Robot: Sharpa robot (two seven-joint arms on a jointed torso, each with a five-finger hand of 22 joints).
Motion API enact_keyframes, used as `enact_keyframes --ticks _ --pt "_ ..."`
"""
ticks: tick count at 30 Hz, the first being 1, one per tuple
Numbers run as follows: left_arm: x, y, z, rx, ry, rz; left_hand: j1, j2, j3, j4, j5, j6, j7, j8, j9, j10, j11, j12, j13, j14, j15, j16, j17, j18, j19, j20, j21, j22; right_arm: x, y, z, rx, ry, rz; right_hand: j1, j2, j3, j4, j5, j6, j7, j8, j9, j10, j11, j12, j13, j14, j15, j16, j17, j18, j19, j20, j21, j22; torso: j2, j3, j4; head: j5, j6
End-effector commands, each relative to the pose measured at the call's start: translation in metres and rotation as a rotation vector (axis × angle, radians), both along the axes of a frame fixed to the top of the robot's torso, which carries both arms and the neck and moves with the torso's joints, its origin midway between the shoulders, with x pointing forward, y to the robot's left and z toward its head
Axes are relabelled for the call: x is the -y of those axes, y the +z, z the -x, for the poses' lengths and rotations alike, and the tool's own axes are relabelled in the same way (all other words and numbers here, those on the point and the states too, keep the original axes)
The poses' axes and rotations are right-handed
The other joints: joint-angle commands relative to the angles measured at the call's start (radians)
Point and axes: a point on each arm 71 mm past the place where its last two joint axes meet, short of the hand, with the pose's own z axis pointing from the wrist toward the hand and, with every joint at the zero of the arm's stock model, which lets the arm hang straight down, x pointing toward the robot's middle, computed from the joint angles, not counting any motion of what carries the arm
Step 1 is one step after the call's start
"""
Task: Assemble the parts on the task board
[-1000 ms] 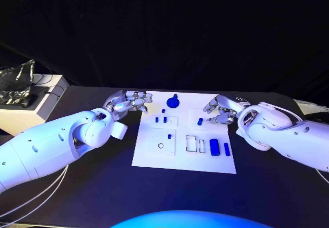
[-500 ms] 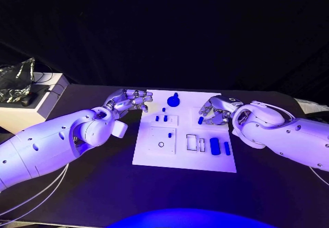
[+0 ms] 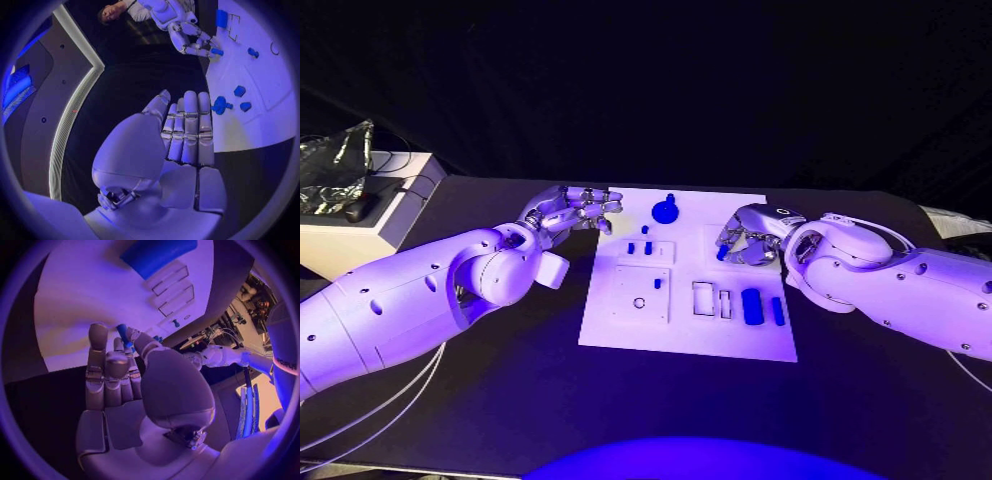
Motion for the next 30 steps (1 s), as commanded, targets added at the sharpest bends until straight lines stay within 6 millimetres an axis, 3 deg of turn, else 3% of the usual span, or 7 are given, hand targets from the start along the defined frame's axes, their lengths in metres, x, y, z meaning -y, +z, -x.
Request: enact_keyframes --ticks 1,18,22,26,30 --pt "0.0021 0.0007 0.0006 0.002 -0.015 0.011 0.005 0.002 -0.005 -0.003 0.005 -0.002 0.004 0.004 0.001 -0.008 -0.002 -0.002 -0.001 0.000 0.006 -0.005 0.001 -0.004 0.006 -0.002 -0.005 0.001 -0.0016 -0.0027 0.0003 -0.012 0.016 0.026 -0.007 0.005 0.024 0.001 -0.008 0.013 0.001 0.001 0.000 0.012 -0.002 -0.004 0.000 0.002 -0.003 0.006 0.003 0.005 -0.001 -0.006 -0.004 0.005 0.000 -0.0002 0.0010 -0.002 0.000" --pt "0.0018 0.0006 0.0007 0.000 -0.016 0.010 0.005 0.003 -0.007 -0.003 0.005 -0.001 0.004 0.004 0.001 -0.010 -0.002 0.001 -0.001 -0.001 0.006 -0.005 0.002 -0.003 0.008 -0.001 -0.012 0.007 -0.0113 -0.0077 0.0004 0.017 0.008 0.036 -0.020 0.003 0.030 0.020 -0.018 0.041 -0.004 0.002 0.002 0.032 -0.009 -0.003 0.001 0.003 -0.007 0.006 0.003 0.001 0.003 -0.008 -0.011 0.010 -0.001 -0.0004 0.0012 -0.002 -0.007" --pt "0.0017 0.0006 0.0008 -0.001 -0.017 0.009 0.005 0.003 -0.007 -0.003 0.005 -0.001 0.004 0.004 0.001 -0.010 -0.002 0.001 -0.001 -0.001 0.006 -0.005 0.002 -0.003 0.008 -0.001 -0.012 0.007 -0.0114 -0.0075 0.0008 0.022 -0.003 0.021 -0.008 0.023 0.036 0.018 -0.016 0.062 -0.007 0.004 0.004 0.059 -0.018 -0.002 0.002 0.004 -0.014 0.005 0.004 -0.002 0.004 -0.013 -0.013 0.011 0.000 -0.0005 0.0012 -0.001 -0.007" --pt "0.0017 0.0005 0.0008 -0.002 -0.017 0.009 0.006 0.004 -0.007 -0.004 0.005 -0.001 0.004 0.004 0.002 -0.011 -0.002 0.001 -0.001 -0.001 0.006 -0.005 0.002 -0.003 0.009 -0.001 -0.014 0.009 -0.0104 -0.0065 0.0012 0.019 -0.028 -0.020 0.007 0.063 0.059 0.014 -0.015 0.098 -0.016 0.007 0.012 0.101 -0.031 -0.004 0.003 0.005 -0.024 0.002 0.002 -0.009 0.004 -0.022 -0.013 0.017 -0.001 -0.0003 0.0003 -0.001 -0.007" --pt "0.0017 0.0004 0.0008 -0.003 -0.018 0.009 0.006 0.004 -0.007 -0.004 0.005 -0.001 0.004 0.004 0.002 -0.011 -0.002 0.001 -0.001 -0.001 0.006 -0.005 0.002 -0.003 0.009 -0.001 -0.014 0.009 -0.0076 -0.0058 0.0019 -0.005 -0.068 -0.076 -0.001 0.070 0.082 0.001 -0.016 0.107 -0.016 0.005 0.018 0.117 -0.035 -0.003 0.003 0.007 -0.028 0.001 0.002 -0.017 0.004 -0.030 -0.012 0.024 -0.001 -0.0003 0.0002 0.000 -0.006"
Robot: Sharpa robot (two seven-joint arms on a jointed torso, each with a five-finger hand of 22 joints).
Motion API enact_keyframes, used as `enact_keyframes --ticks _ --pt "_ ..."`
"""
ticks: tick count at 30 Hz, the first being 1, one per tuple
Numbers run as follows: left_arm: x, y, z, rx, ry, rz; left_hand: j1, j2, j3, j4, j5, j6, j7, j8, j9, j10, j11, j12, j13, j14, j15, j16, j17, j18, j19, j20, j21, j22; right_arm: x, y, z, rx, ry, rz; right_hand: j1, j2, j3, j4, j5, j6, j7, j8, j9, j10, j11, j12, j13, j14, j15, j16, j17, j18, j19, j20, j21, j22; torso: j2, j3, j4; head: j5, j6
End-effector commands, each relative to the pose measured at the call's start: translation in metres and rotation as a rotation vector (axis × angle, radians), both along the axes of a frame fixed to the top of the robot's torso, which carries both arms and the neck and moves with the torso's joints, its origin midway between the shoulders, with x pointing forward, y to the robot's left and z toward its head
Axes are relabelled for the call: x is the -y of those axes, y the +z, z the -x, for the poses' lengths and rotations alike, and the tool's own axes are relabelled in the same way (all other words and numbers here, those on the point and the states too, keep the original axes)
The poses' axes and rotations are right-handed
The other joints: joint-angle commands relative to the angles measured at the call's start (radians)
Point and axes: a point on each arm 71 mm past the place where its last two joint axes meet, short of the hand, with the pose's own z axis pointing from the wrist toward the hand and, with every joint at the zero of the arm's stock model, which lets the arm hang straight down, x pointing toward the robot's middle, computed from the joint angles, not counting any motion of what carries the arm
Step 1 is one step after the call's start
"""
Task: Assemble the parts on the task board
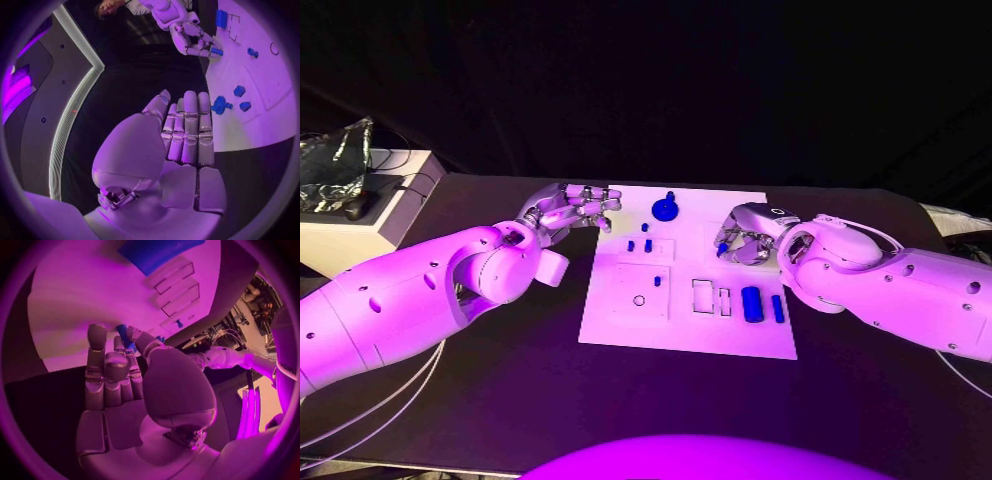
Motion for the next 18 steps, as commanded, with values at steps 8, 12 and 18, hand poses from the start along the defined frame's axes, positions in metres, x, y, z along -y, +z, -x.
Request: enact_keyframes --ticks 8,12,18 --pt "0.002 0.000 0.001 -0.004 -0.018 0.009 0.008 0.004 -0.003 -0.003 0.005 0.000 0.004 0.004 0.002 -0.008 0.002 0.001 -0.001 -0.001 0.006 -0.005 0.001 -0.003 0.009 -0.001 -0.007 0.002 0.008 0.008 0.001 -0.066 -0.117 -0.176 -0.011 0.037 0.026 -0.024 0.010 0.010 -0.002 0.005 0.015 0.044 -0.027 0.007 0.003 0.003 -0.008 -0.001 -0.001 0.017 0.002 -0.012 -0.003 0.014 0.000 -0.0003 -0.0015 0.001 0.003" --pt "0.002 0.000 0.001 -0.005 -0.018 0.008 0.008 0.004 -0.003 -0.003 0.005 0.001 0.003 0.004 0.002 -0.010 0.002 0.000 -0.001 -0.001 0.006 -0.005 0.001 -0.003 0.009 -0.001 -0.008 0.003 0.009 0.014 0.001 -0.069 -0.128 -0.198 -0.011 0.037 0.026 -0.025 0.010 0.010 -0.002 0.005 0.016 0.043 -0.027 0.007 0.003 0.003 -0.008 -0.002 -0.001 0.017 0.002 -0.012 -0.003 0.014 0.001 0.0000 -0.0014 0.002 0.005" --pt "0.002 0.000 0.000 -0.005 -0.019 0.008 0.008 0.004 -0.003 -0.003 0.005 0.001 0.003 0.004 0.002 -0.010 0.002 0.000 -0.001 -0.001 0.006 -0.005 0.001 -0.003 0.009 -0.001 -0.008 0.003 0.005 0.026 0.005 -0.067 -0.113 -0.227 -0.012 0.039 0.027 -0.031 0.007 0.010 -0.002 0.005 0.017 0.043 -0.027 0.007 0.003 0.004 -0.007 -0.001 0.001 0.017 0.002 -0.012 -0.002 0.015 0.001 0.0003 0.0000 0.007 0.004"
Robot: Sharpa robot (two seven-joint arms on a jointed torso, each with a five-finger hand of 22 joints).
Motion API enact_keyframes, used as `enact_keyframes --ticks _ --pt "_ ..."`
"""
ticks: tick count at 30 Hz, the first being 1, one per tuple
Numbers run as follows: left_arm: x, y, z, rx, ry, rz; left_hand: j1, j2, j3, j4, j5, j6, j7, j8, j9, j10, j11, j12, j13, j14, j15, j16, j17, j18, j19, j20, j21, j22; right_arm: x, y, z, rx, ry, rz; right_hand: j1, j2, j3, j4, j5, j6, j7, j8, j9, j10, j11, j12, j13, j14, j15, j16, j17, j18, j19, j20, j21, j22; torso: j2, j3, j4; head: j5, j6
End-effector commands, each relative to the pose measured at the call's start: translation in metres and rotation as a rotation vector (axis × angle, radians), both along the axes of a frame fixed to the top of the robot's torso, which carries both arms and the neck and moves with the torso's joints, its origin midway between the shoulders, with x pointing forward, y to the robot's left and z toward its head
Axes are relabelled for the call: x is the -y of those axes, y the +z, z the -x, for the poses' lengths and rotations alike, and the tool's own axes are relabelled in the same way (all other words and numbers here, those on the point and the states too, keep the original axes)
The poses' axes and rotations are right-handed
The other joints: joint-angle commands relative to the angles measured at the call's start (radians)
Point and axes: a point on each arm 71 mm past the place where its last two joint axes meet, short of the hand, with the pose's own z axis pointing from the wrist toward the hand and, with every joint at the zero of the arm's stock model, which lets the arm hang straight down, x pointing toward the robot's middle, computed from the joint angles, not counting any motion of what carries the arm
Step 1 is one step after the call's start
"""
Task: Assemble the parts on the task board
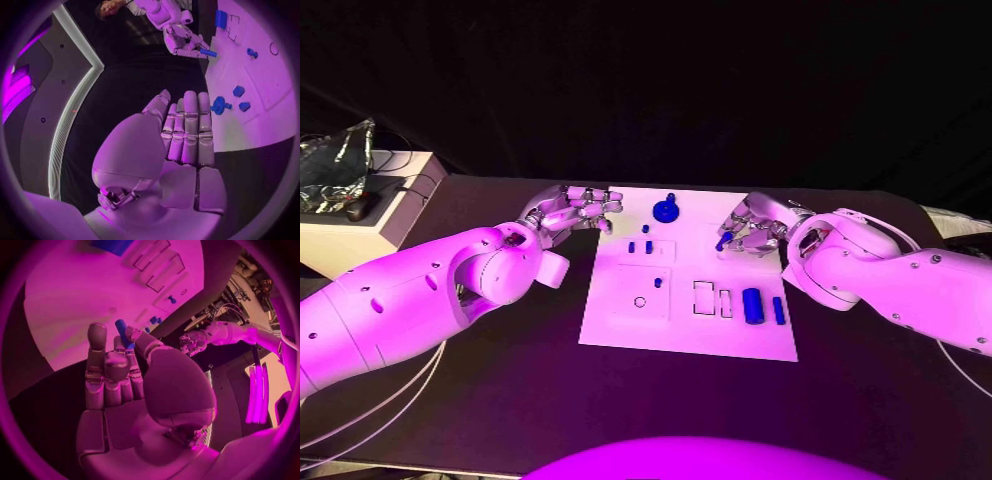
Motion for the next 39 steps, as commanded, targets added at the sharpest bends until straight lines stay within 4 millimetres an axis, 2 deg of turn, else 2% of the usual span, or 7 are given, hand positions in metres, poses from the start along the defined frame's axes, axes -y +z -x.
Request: enact_keyframes --ticks 1,11,18,22,29,36,39 --pt "0.003 0.001 0.001 0.000 -0.018 0.011 0.008 0.004 -0.003 -0.003 0.005 0.001 0.003 0.004 0.002 -0.006 -0.001 0.000 -0.001 -0.001 0.006 -0.005 0.001 -0.003 0.006 0.002 -0.004 0.001 -0.006 0.004 0.004 -0.017 -0.001 -0.048 0.003 0.024 0.000 -0.006 0.000 0.009 -0.001 0.002 0.015 0.043 -0.027 0.002 0.003 0.000 -0.004 0.000 0.001 0.011 0.001 -0.011 -0.002 0.015 0.001 0.0008 0.0015 0.005 0.000" --pt "0.005 0.000 0.000 -0.001 -0.021 0.013 0.006 0.004 -0.003 -0.004 0.005 0.002 0.003 0.004 0.002 -0.007 -0.001 0.001 -0.001 -0.001 0.006 -0.005 0.001 -0.003 0.006 0.002 -0.006 0.004 -0.059 0.014 0.029 0.064 0.163 -0.029 0.002 0.026 0.000 -0.008 -0.004 0.009 -0.001 0.002 0.016 0.042 -0.027 0.002 0.003 0.000 -0.004 0.000 0.000 0.011 0.000 -0.011 -0.002 0.016 0.000 0.0007 -0.0027 0.019 -0.004" --pt "0.007 0.000 -0.001 0.001 -0.023 0.017 0.005 0.005 -0.003 -0.003 0.005 0.001 0.003 0.004 0.002 -0.007 -0.001 0.002 -0.001 -0.001 0.006 -0.005 0.001 -0.003 0.007 0.002 -0.008 0.005 -0.104 0.008 0.050 0.130 0.294 -0.002 0.002 0.027 0.000 -0.010 -0.006 0.009 -0.001 0.002 0.016 0.042 -0.027 0.002 0.003 0.000 -0.004 0.000 0.001 0.011 0.000 -0.011 -0.002 0.016 -0.001 -0.0006 0.0021 0.026 -0.004" --pt "0.008 0.000 -0.001 0.002 -0.022 0.018 0.005 0.005 -0.003 -0.003 0.005 0.001 0.003 0.004 0.002 -0.007 -0.001 0.002 -0.001 -0.001 0.006 -0.005 0.001 -0.003 0.007 0.002 -0.008 0.005 -0.119 0.001 0.058 0.137 0.337 0.006 0.003 0.027 0.001 -0.012 -0.007 0.009 -0.001 0.001 0.016 0.042 -0.027 0.002 0.003 0.000 -0.004 0.000 0.001 0.011 -0.001 -0.011 -0.002 0.016 0.000 -0.0013 0.0026 0.033 -0.005" --pt "0.008 0.000 -0.001 0.002 -0.021 0.018 0.005 0.005 -0.003 -0.003 0.005 0.001 0.003 0.004 0.002 -0.007 -0.001 0.002 -0.001 -0.001 0.006 -0.005 0.001 -0.003 0.007 0.002 -0.008 0.005 -0.133 -0.014 0.064 0.131 0.378 0.036 0.003 0.027 0.002 -0.013 -0.007 0.009 0.000 0.001 0.016 0.041 -0.027 0.002 0.003 0.000 -0.004 -0.002 -0.001 0.011 -0.001 -0.011 -0.001 0.016 0.001 -0.0008 0.0017 0.042 -0.009" --pt "0.008 0.000 -0.001 0.002 -0.021 0.018 0.005 0.005 -0.003 -0.003 0.005 0.001 0.003 0.004 0.002 -0.007 -0.001 0.002 -0.001 -0.001 0.006 -0.005 0.001 -0.003 0.007 0.002 -0.008 0.005 -0.135 -0.027 0.065 0.107 0.389 0.076 0.003 0.027 0.002 -0.013 -0.007 0.009 0.000 0.001 0.016 0.041 -0.027 0.002 0.003 0.000 -0.004 -0.002 -0.001 0.011 -0.001 -0.011 -0.001 0.016 0.001 -0.0002 0.0026 0.044 -0.013" --pt "0.007 0.000 -0.001 0.002 -0.020 0.017 0.005 0.005 -0.003 -0.003 0.005 0.001 0.003 0.004 0.002 -0.007 -0.001 0.002 -0.001 -0.001 0.006 -0.005 0.001 -0.003 0.007 0.002 -0.008 0.005 -0.136 -0.029 0.066 0.102 0.394 0.077 0.001 0.028 0.003 -0.016 -0.008 0.009 0.000 0.001 0.016 0.042 -0.027 0.002 0.003 0.000 -0.004 -0.002 -0.002 0.011 -0.002 -0.011 0.000 0.017 0.003 0.0009 0.0008 0.047 -0.014"
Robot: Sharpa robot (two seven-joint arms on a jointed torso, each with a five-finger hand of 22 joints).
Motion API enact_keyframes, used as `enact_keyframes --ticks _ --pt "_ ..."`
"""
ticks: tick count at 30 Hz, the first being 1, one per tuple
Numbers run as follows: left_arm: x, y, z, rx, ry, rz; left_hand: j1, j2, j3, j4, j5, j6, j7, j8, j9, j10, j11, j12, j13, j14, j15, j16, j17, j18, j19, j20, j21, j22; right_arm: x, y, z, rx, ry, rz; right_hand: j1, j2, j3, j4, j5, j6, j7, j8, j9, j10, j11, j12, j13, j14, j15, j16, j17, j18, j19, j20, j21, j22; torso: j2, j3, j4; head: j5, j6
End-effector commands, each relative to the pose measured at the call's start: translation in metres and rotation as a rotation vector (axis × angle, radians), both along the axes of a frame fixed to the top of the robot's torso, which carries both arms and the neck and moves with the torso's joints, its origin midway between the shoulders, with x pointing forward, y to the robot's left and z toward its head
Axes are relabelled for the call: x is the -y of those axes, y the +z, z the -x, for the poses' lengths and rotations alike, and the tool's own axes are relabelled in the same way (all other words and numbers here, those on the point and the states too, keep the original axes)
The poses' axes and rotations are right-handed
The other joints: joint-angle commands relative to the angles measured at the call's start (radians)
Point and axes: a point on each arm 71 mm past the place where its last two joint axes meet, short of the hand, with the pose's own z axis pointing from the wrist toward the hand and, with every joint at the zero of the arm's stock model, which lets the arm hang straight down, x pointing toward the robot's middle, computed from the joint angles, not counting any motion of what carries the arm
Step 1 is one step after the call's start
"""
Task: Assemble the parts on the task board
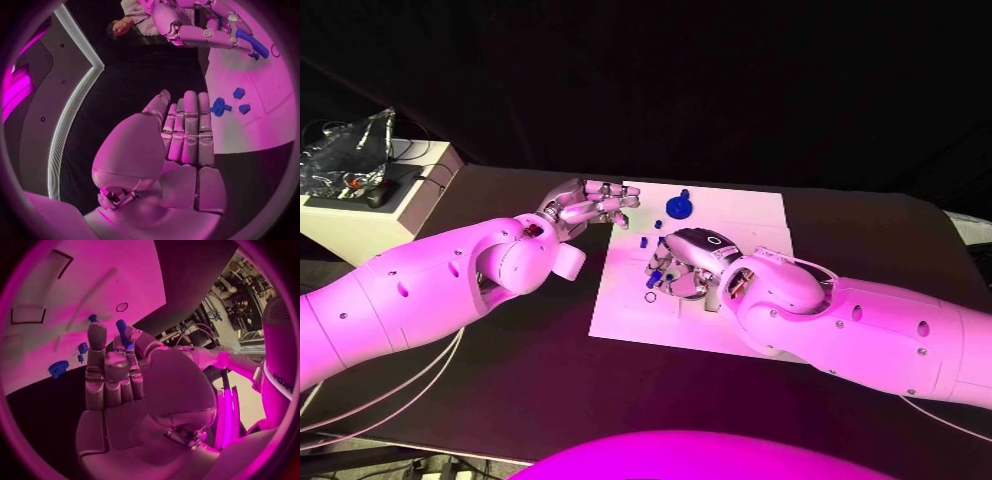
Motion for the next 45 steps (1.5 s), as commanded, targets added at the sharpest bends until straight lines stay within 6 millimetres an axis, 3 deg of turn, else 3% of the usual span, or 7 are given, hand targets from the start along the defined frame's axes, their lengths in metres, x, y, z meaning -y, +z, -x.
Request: enact_keyframes --ticks 1,8,18,45 --pt "0.002 0.001 0.000 0.005 -0.013 0.012 0.005 0.005 -0.003 -0.003 0.005 0.001 0.003 0.004 0.002 -0.007 -0.001 0.002 -0.001 -0.001 0.006 -0.005 0.002 -0.003 0.007 0.002 -0.004 0.001 -0.004 -0.003 0.004 0.014 0.033 0.037 0.005 0.024 0.003 -0.005 -0.001 0.007 -0.002 0.004 0.004 0.042 -0.027 0.002 -0.001 0.000 -0.004 -0.002 -0.001 0.019 -0.001 -0.005 -0.001 0.017 0.002 0.0018 -0.0018 0.004 -0.003" --pt "0.003 0.001 0.001 0.006 -0.016 0.014 0.005 0.005 -0.003 -0.003 0.005 0.001 0.003 0.004 0.002 -0.007 -0.001 0.002 -0.001 -0.001 0.006 -0.005 0.002 -0.003 0.007 0.002 -0.004 0.001 -0.006 -0.008 0.006 0.006 0.042 0.049 0.005 0.024 0.003 -0.007 -0.001 0.008 -0.002 0.004 0.004 0.041 -0.027 0.002 -0.001 0.000 -0.004 -0.002 -0.001 0.019 -0.001 -0.005 0.000 0.017 0.000 0.0007 0.0004 0.007 -0.009" --pt "0.002 0.001 0.001 0.006 -0.015 0.013 0.005 0.005 -0.003 -0.003 0.005 0.001 0.003 0.004 0.002 -0.007 -0.001 0.002 -0.001 -0.001 0.006 -0.005 0.002 -0.003 0.007 0.002 -0.004 0.001 -0.007 -0.014 0.007 -0.005 0.051 0.074 0.005 0.025 0.003 -0.009 -0.003 0.008 -0.002 0.004 0.003 0.042 -0.027 0.002 -0.001 0.000 -0.004 -0.002 -0.001 0.019 -0.002 -0.005 0.001 0.017 0.001 0.0010 -0.0016 0.014 -0.014" --pt "0.001 0.001 0.001 0.005 -0.012 0.011 0.005 0.005 -0.003 -0.003 0.005 0.001 0.003 0.004 0.002 -0.007 -0.001 0.002 -0.001 -0.001 0.006 -0.005 0.002 -0.003 0.007 0.002 -0.004 0.001 -0.007 -0.021 0.006 -0.003 0.050 0.129 0.001 0.024 0.002 -0.012 -0.003 -0.002 0.002 0.002 0.000 0.026 -0.022 0.001 -0.002 -0.002 -0.001 -0.006 -0.007 0.020 -0.005 -0.004 0.001 0.017 0.001 0.0002 -0.0001 0.016 -0.022"
